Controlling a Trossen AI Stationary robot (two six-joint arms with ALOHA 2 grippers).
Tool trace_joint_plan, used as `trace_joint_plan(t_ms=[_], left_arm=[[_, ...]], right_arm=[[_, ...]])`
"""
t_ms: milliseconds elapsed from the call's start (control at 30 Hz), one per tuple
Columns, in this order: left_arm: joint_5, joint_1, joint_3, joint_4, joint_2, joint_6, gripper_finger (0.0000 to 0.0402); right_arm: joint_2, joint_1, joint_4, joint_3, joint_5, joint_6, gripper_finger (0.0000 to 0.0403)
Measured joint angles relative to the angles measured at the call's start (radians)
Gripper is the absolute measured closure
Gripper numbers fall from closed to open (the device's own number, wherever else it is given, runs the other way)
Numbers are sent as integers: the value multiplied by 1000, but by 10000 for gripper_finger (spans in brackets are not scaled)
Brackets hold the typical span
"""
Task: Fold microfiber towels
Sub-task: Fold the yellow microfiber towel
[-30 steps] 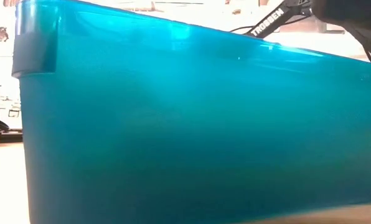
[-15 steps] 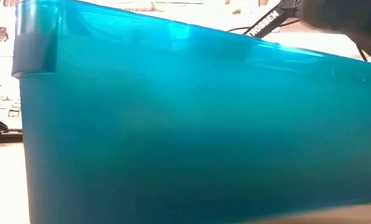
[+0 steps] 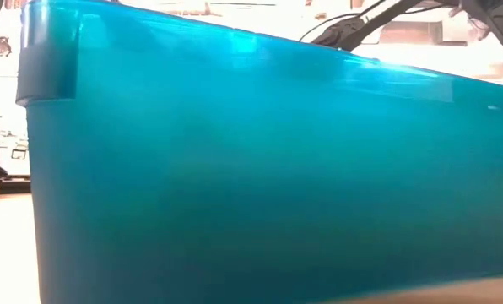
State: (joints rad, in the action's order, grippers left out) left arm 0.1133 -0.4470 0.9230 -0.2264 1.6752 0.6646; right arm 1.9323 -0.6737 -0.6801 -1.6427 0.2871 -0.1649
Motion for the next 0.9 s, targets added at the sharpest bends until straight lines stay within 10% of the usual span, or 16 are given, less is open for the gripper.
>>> trace_joint_plan(t_ms=[333,900], left_arm=[[-57,-71,75,-53,-2,-230,400],[-22,148,156,-136,-6,-567,401]], right_arm=[[-62,-93,-99,0,79,-21,228],[-76,-120,-228,1,299,-46,228]])
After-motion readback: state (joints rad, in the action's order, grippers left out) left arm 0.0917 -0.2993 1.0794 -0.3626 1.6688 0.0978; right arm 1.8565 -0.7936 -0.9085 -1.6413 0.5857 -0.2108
